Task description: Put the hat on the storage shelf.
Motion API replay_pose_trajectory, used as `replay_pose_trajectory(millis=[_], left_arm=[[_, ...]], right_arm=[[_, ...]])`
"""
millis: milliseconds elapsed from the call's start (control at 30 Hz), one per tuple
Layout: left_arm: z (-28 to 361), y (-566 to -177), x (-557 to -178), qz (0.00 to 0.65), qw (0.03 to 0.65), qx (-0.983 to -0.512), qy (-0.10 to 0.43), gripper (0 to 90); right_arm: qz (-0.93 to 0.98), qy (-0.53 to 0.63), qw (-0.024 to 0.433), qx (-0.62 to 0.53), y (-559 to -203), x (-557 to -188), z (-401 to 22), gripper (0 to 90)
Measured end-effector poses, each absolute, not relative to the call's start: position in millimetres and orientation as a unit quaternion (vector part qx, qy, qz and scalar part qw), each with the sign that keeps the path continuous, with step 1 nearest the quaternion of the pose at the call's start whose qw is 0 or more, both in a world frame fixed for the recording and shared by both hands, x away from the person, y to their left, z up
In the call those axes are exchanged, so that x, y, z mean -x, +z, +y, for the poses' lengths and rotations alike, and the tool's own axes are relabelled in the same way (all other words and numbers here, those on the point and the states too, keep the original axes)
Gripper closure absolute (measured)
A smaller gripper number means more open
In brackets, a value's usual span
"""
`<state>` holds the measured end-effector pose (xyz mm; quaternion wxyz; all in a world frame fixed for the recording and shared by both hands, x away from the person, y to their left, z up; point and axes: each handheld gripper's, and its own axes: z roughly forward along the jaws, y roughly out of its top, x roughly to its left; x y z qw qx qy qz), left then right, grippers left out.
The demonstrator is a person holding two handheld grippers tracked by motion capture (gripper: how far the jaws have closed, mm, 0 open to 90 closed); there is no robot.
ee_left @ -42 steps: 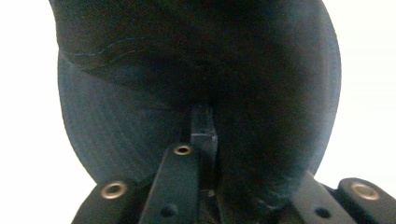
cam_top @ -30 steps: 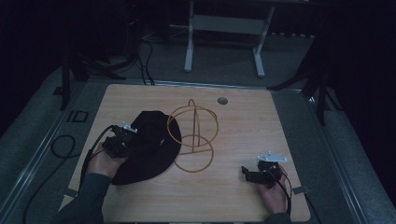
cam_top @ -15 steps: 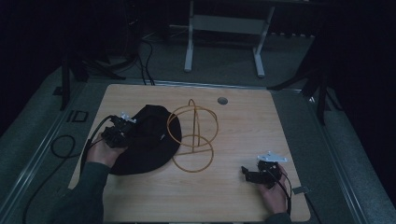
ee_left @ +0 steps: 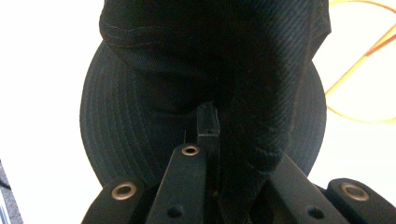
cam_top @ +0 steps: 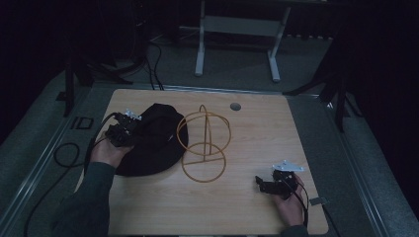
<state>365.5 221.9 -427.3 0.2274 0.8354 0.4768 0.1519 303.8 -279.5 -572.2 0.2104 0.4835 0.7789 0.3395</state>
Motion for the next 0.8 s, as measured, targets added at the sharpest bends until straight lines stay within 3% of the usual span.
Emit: replay_pose_trajectory(millis=[800], left_arm=[[223,-401,-379,0.469,0.257,-0.831,0.156,88.7]], right_arm=[[0.780,0.340,0.210,-0.482,-572,-304,-280,12.2]])
